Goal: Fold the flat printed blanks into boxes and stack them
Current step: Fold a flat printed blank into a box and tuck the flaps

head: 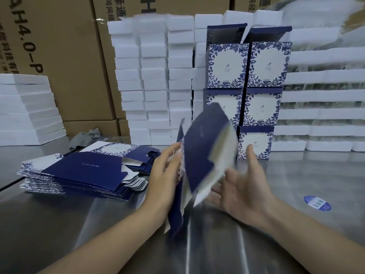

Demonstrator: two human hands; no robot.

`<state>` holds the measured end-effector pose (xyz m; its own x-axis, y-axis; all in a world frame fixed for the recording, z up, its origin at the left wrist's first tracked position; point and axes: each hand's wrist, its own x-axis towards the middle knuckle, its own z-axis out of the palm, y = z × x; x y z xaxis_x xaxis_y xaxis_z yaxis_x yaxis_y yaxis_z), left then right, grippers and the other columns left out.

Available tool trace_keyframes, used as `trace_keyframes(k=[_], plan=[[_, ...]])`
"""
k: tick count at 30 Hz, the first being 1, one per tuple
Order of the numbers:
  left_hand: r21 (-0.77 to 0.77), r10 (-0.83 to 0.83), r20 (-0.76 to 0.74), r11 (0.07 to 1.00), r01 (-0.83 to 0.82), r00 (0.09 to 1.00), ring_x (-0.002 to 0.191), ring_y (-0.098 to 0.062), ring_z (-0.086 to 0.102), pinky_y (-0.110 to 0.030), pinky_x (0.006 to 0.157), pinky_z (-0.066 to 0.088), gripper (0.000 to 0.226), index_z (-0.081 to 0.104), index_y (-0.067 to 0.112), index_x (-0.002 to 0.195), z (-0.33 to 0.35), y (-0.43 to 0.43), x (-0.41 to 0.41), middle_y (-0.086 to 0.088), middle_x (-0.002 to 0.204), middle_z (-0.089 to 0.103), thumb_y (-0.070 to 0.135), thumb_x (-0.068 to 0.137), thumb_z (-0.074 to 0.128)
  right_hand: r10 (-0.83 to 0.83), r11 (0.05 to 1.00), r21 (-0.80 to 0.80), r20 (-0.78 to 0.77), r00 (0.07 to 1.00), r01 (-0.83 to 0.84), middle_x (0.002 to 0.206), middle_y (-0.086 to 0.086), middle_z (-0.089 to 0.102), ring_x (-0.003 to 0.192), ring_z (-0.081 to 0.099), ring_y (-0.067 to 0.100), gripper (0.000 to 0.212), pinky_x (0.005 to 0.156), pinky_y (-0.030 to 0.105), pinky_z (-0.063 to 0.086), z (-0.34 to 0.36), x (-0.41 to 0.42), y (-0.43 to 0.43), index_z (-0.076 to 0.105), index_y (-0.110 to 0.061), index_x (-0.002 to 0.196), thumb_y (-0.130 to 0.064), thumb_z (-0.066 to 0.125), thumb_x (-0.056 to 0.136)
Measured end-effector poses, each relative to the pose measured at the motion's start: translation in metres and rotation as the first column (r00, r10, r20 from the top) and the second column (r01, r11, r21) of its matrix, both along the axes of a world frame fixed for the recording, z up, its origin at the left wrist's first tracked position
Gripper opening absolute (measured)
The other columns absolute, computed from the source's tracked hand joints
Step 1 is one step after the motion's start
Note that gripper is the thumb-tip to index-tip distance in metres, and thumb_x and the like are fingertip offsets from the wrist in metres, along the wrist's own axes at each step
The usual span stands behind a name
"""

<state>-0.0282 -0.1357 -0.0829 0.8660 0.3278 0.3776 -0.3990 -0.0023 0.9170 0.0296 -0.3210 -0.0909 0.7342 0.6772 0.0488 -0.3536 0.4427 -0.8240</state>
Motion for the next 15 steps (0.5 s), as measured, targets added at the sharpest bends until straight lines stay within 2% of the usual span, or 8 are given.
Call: trace_keyframes(k=[2,4,5,7,9,12,14,15], plan=[[-0.309,-0.213,-0.083,0.934,0.178,0.973,0.122,-0.031,0.071,-0.049,0.103,0.057,0.046,0.072,0.026,0.134,0.007,-0.001,-0.003,-0.009,0.135,0.072,0.056,0.104,0.054,0.0,0.997,-0.075,0.091,0.996,0.007,0.154,-0.006,0.058,0.139,0.059,0.027,0.078,0.12,0.055,0.04,0.005,-0.005,0.002,0.059,-0.049,0.145,-0.093,0.043,0.083],[-0.434,-0.295,-0.099,0.872,0.225,0.951,0.104,-0.027,0.078,-0.037,0.078,0.064,0.054,0.082,0.028,0.117,0.011,0.003,-0.006,-0.007,0.119,0.079,0.066,0.102,0.046,-0.053,0.993,-0.1,0.101,0.993,0.063,0.157,-0.011,0.054,0.14,0.058,0.027,0.064,0.116,0.055,0.045,0.004,-0.006,0.004,0.057,-0.058,0.142,-0.087,0.05,0.085],[-0.454,-0.297,-0.083,0.861,0.23,0.951,0.099,-0.025,0.079,-0.036,0.075,0.064,0.056,0.084,0.028,0.111,0.009,0.006,-0.005,-0.007,0.114,0.081,0.067,0.102,0.044,-0.065,0.993,-0.088,0.114,0.991,0.075,0.158,-0.012,0.053,0.138,0.06,0.027,0.062,0.116,0.057,0.045,0.001,-0.004,0.006,0.056,-0.059,0.142,-0.084,0.054,0.086],[-0.461,-0.273,-0.077,0.862,0.209,0.959,0.109,-0.029,0.076,-0.044,0.093,0.06,0.06,0.08,0.025,0.122,0.006,0.01,-0.001,-0.009,0.122,0.078,0.068,0.101,0.044,-0.105,0.992,-0.061,0.121,0.987,0.113,0.157,-0.011,0.053,0.135,0.062,0.027,0.063,0.115,0.06,0.045,-0.001,-0.005,0.008,0.056,-0.06,0.141,-0.08,0.062,0.082],[-0.441,-0.238,-0.132,0.883,0.158,0.962,0.117,-0.033,0.073,-0.049,0.107,0.051,0.06,0.077,0.021,0.128,0.007,0.01,0.0,-0.012,0.128,0.075,0.066,0.1,0.048,-0.19,0.98,-0.025,0.165,0.968,0.197,0.152,-0.009,0.059,0.128,0.068,0.025,0.068,0.108,0.054,0.052,0.002,-0.009,0.011,0.059,-0.061,0.137,-0.081,0.072,0.073],[-0.314,-0.1,-0.188,0.949,0.036,0.977,0.118,-0.028,0.073,-0.045,0.111,0.05,0.041,0.07,0.03,0.136,0.004,0.01,0.005,-0.003,0.13,0.075,0.052,0.105,0.055,-0.22,0.968,-0.056,0.277,0.935,0.244,0.136,-0.014,0.071,0.114,0.074,0.014,0.067,0.087,0.034,0.062,0.012,-0.016,0.008,0.069,-0.068,0.115,-0.094,0.074,0.054],[-0.204,0.05,-0.189,0.975,-0.089,0.981,0.113,-0.017,0.073,-0.041,0.105,0.055,0.032,0.064,0.035,0.14,-0.002,0.014,0.009,0.005,0.13,0.073,0.035,0.109,0.056,-0.263,0.943,-0.091,0.379,0.887,0.319,0.138,-0.024,0.067,0.12,0.07,0.005,0.072,0.093,0.033,0.057,0.014,-0.016,0.005,0.059,-0.076,0.12,-0.098,0.07,0.052],[-0.179,0.097,-0.193,0.975,-0.132,0.976,0.111,-0.014,0.073,-0.04,0.102,0.057,0.031,0.064,0.033,0.14,-0.003,0.016,0.01,0.006,0.128,0.071,0.028,0.11,0.055,-0.294,0.925,-0.093,0.437,0.85,0.368,0.144,-0.028,0.06,0.124,0.064,-0.004,0.074,0.097,0.03,0.051,0.013,-0.012,0.003,0.052,-0.077,0.128,-0.095,0.069,0.059]])
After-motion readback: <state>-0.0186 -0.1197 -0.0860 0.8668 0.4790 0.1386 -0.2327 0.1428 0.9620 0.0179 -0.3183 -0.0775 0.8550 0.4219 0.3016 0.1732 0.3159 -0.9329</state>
